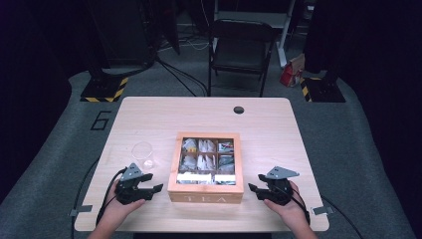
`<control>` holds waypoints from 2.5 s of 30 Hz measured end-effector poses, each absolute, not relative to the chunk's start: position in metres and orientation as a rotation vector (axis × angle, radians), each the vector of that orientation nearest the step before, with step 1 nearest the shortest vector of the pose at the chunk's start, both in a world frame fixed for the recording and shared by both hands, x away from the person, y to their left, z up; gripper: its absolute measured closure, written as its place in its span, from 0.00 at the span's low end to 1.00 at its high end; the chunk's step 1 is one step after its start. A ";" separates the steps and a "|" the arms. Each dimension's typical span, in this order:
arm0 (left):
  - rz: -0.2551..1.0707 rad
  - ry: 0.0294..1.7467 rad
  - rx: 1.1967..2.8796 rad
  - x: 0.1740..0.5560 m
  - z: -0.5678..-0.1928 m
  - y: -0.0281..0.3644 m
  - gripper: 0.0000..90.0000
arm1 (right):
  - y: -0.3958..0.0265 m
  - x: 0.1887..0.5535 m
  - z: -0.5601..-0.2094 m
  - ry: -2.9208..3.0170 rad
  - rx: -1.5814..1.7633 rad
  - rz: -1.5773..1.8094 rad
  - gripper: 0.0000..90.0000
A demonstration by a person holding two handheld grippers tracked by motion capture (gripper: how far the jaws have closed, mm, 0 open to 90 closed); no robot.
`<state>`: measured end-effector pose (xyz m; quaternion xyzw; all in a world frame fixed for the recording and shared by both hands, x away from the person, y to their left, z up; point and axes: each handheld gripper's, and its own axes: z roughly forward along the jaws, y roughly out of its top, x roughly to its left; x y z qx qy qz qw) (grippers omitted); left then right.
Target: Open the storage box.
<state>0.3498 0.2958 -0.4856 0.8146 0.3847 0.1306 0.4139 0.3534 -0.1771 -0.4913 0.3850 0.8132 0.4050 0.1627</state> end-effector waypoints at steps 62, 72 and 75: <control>0.309 0.968 1.985 0.326 -0.449 0.291 0.55 | -0.161 0.319 -0.452 2.378 1.003 1.215 0.54; 0.295 0.939 1.997 0.320 -0.451 0.287 0.56 | -0.160 0.315 -0.456 2.393 1.003 1.227 0.54; 0.289 0.929 2.000 0.318 -0.450 0.285 0.56 | -0.160 0.313 -0.455 2.396 0.987 1.231 0.54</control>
